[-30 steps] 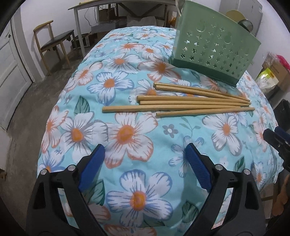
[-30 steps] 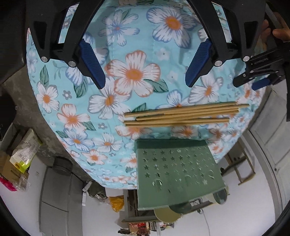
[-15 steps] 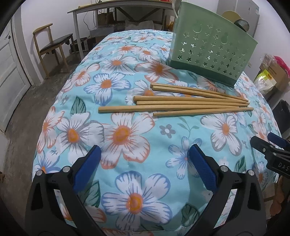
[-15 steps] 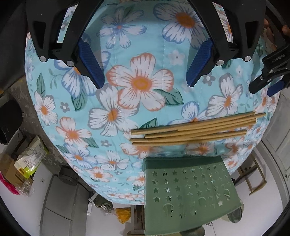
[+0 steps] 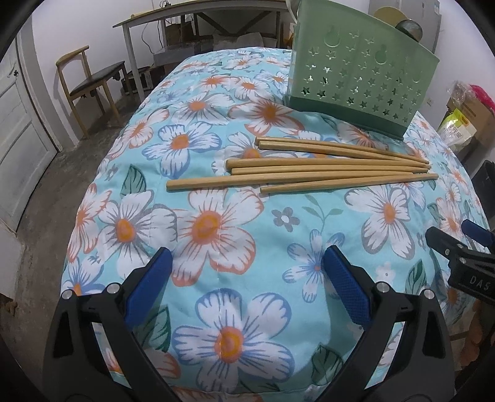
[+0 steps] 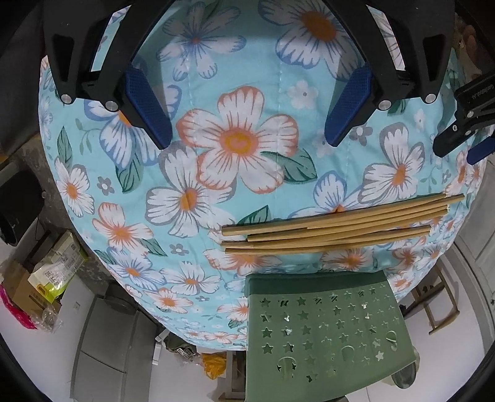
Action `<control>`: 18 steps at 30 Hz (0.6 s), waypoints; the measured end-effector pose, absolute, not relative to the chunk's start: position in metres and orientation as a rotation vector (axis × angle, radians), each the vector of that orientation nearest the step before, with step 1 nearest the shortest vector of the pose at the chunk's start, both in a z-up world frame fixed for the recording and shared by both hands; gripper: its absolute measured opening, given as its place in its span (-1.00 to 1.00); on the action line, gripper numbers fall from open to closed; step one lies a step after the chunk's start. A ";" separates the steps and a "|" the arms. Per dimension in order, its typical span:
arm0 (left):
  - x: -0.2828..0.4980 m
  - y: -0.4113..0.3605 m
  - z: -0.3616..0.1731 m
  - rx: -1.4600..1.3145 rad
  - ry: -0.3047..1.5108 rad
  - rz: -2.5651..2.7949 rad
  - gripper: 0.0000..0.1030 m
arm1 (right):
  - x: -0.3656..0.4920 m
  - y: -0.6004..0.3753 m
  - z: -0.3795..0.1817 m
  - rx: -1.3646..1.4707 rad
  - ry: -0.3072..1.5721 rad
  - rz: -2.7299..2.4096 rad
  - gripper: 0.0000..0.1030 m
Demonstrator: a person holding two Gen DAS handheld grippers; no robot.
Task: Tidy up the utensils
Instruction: 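Move both tools above the bamboo chopsticks lying by the holder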
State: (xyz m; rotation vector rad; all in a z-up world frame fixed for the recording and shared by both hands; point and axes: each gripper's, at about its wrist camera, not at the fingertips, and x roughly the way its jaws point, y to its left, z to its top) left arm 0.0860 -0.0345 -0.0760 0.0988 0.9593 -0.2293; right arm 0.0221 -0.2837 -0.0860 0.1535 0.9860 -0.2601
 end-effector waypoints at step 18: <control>0.086 -0.038 -0.077 0.108 0.962 -0.201 0.85 | 0.029 -0.286 -0.087 0.156 0.957 -0.265 0.88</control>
